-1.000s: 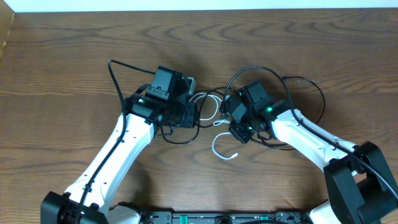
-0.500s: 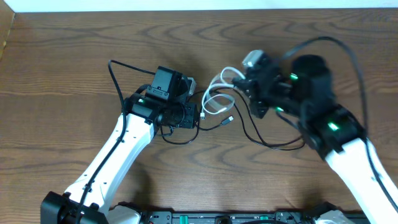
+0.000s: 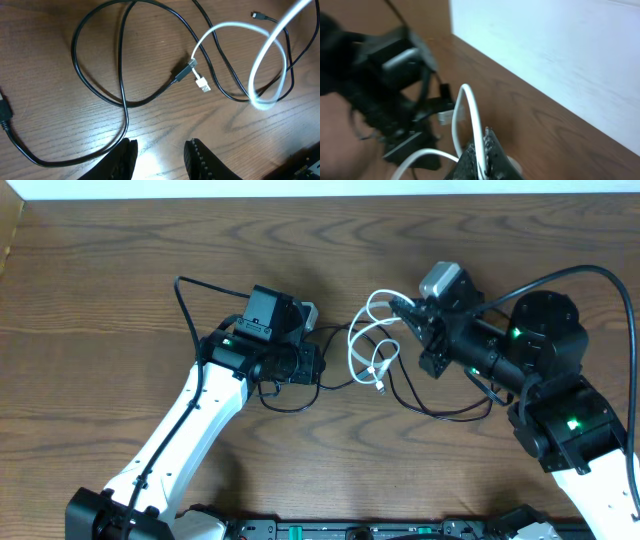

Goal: Untangle cables

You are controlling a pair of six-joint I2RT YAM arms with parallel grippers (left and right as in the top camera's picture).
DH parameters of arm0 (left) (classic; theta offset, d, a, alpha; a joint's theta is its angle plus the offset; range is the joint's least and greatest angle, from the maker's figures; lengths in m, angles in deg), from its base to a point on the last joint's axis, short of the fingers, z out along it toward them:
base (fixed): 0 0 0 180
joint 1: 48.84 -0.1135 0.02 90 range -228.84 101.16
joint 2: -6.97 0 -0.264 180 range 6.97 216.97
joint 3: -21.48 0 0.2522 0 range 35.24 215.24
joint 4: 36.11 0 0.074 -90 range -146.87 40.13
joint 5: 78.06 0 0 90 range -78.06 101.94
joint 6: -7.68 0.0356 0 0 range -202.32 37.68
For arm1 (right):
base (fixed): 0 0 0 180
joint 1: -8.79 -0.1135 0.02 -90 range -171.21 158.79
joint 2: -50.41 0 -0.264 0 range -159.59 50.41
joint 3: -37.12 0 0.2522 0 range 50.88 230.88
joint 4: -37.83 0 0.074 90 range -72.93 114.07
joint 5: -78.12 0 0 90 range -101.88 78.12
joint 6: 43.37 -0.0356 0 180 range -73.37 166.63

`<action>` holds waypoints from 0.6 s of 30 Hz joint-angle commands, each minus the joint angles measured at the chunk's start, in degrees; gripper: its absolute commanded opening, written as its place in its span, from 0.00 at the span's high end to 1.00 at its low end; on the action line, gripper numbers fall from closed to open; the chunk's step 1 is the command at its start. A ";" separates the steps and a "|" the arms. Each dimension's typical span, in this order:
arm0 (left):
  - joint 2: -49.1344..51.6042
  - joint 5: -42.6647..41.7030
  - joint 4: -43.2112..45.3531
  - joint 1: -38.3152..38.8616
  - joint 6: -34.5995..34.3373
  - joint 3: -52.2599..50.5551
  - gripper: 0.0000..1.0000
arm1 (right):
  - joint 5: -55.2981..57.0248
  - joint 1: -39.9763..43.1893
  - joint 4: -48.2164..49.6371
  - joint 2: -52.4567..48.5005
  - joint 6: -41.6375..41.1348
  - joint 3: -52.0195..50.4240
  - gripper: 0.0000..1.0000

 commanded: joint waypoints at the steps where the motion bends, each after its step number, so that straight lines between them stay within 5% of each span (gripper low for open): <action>1: 0.37 -0.92 -0.37 -0.24 -0.72 1.05 0.64 | 19.78 0.48 1.33 -1.84 -1.01 0.35 0.92; 4: 0.37 -0.92 -0.50 -0.22 -0.72 1.05 0.64 | 45.31 2.89 9.53 -5.01 -0.96 0.35 0.99; 7: 0.37 -0.92 -0.92 -0.24 -0.72 1.05 0.64 | 54.03 6.67 18.14 -6.51 -0.96 0.35 0.99; 11: 0.37 -0.87 -1.51 -0.24 -0.72 1.05 0.64 | 50.60 12.57 24.81 -6.71 -1.01 0.37 0.99; 15: 0.37 -0.87 -1.49 -0.24 -0.70 1.05 0.64 | 39.47 13.99 15.28 -6.58 -1.03 0.37 0.97; 18: 0.37 -0.68 -1.44 -0.24 -0.70 1.05 0.64 | 25.86 13.94 2.67 -7.30 -1.01 0.35 0.73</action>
